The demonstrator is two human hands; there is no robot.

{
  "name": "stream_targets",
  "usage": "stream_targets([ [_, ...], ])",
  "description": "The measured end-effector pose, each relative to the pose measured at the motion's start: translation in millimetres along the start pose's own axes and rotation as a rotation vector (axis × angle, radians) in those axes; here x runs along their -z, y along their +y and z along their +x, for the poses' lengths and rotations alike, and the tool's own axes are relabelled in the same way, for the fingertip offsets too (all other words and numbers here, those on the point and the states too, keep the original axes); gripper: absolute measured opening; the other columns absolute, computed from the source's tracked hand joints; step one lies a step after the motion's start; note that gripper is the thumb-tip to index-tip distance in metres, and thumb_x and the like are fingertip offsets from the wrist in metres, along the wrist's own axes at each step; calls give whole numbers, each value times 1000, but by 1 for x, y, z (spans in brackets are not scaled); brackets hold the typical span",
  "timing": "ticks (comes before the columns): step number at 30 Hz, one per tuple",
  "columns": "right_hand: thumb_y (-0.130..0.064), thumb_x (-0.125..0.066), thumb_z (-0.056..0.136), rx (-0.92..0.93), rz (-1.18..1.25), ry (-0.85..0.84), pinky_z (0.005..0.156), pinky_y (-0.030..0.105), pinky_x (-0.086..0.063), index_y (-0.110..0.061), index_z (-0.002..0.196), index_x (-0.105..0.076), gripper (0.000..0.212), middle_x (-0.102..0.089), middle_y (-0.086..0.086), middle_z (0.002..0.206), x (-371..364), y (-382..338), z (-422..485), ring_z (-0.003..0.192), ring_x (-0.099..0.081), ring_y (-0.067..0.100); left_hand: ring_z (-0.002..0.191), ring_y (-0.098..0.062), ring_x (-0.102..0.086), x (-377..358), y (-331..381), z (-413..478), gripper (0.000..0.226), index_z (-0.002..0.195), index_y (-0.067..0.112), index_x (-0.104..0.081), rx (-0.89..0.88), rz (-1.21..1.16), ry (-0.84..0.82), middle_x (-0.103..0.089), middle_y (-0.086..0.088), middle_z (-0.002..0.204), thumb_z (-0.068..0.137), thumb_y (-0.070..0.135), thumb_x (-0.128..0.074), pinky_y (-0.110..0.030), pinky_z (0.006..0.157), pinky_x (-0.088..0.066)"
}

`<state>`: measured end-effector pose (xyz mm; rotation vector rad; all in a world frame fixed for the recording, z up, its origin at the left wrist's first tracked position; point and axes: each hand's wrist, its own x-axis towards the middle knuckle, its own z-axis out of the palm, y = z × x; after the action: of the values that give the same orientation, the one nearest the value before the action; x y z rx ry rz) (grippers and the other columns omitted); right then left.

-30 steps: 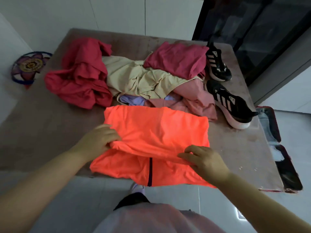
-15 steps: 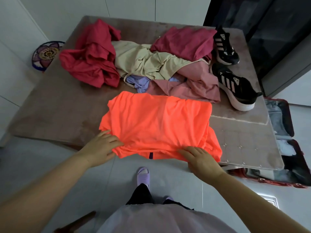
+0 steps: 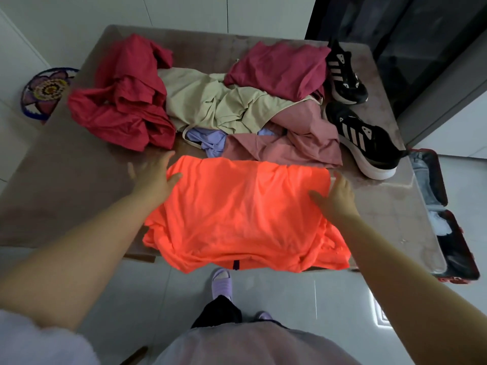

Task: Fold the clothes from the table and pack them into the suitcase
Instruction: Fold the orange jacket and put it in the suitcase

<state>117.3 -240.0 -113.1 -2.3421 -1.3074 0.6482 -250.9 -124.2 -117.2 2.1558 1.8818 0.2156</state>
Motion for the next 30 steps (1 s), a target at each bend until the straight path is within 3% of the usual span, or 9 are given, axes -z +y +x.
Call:
stream_targets([
  [5,-36,-55,92,185,-238,-54,115,40,-8,-14,150,-19,71,-24,11,154,-3,-7,25,142,-18,32,142,-16,-20,-3,25,22,56,144,29,-32,-165,133,-92,-42,1,145,92,40,-51,-47,113,3],
  [10,-40,-59,89,99,-328,-85,106,39,-24,-17,129,-54,46,-53,13,132,-1,1,48,126,-39,35,132,-21,-34,-9,22,45,47,136,27,-45,-136,114,-140,-54,-1,131,91,41,-53,-37,111,-5],
  [13,-27,-71,82,142,-147,-127,89,33,-37,-9,105,-67,29,-61,11,106,7,5,53,106,-53,28,115,-25,-42,-7,20,54,35,115,24,-62,-153,129,-141,-63,2,111,85,42,-62,-31,97,-17],
  [16,-14,-64,88,141,146,-98,64,27,-36,-7,96,-62,11,-54,1,80,20,3,48,79,-49,19,109,-28,-43,-1,16,62,25,99,18,-69,-161,131,-164,-61,-2,100,83,37,-67,-32,89,-23],
  [19,-15,-60,91,91,319,-22,60,28,-37,-13,87,-56,6,-50,-2,69,36,9,46,67,-45,15,100,-30,-52,9,4,68,17,93,9,-67,-213,-71,-170,-63,-9,94,84,24,-68,-34,83,-35],
  [22,-14,-62,90,42,415,86,54,14,-39,-12,91,-59,4,-53,-2,70,60,16,46,60,-48,1,81,-21,-55,27,-2,71,5,86,11,-58,-201,-328,-237,-61,-4,80,88,14,-62,-29,64,-37],
  [25,-13,-64,88,63,387,184,49,7,-35,-10,94,-61,7,-55,4,73,80,18,46,62,-47,10,79,-18,-51,41,4,78,5,88,8,-58,-237,-361,-141,-58,-4,79,88,10,-63,-29,65,-32],
  [27,-12,-67,86,71,327,184,54,11,-38,-9,98,-62,14,-58,8,82,82,15,48,68,-49,15,83,-19,-51,44,15,82,10,93,3,-61,-264,-313,-51,-60,-8,87,86,9,-64,-27,68,-30],
  [30,-14,-75,78,43,90,90,82,30,-43,-4,120,-56,47,-56,17,114,67,6,43,100,-52,25,91,-32,-57,40,27,82,21,102,1,-63,-263,-174,45,-65,-16,98,83,9,-68,-35,75,-37],
])
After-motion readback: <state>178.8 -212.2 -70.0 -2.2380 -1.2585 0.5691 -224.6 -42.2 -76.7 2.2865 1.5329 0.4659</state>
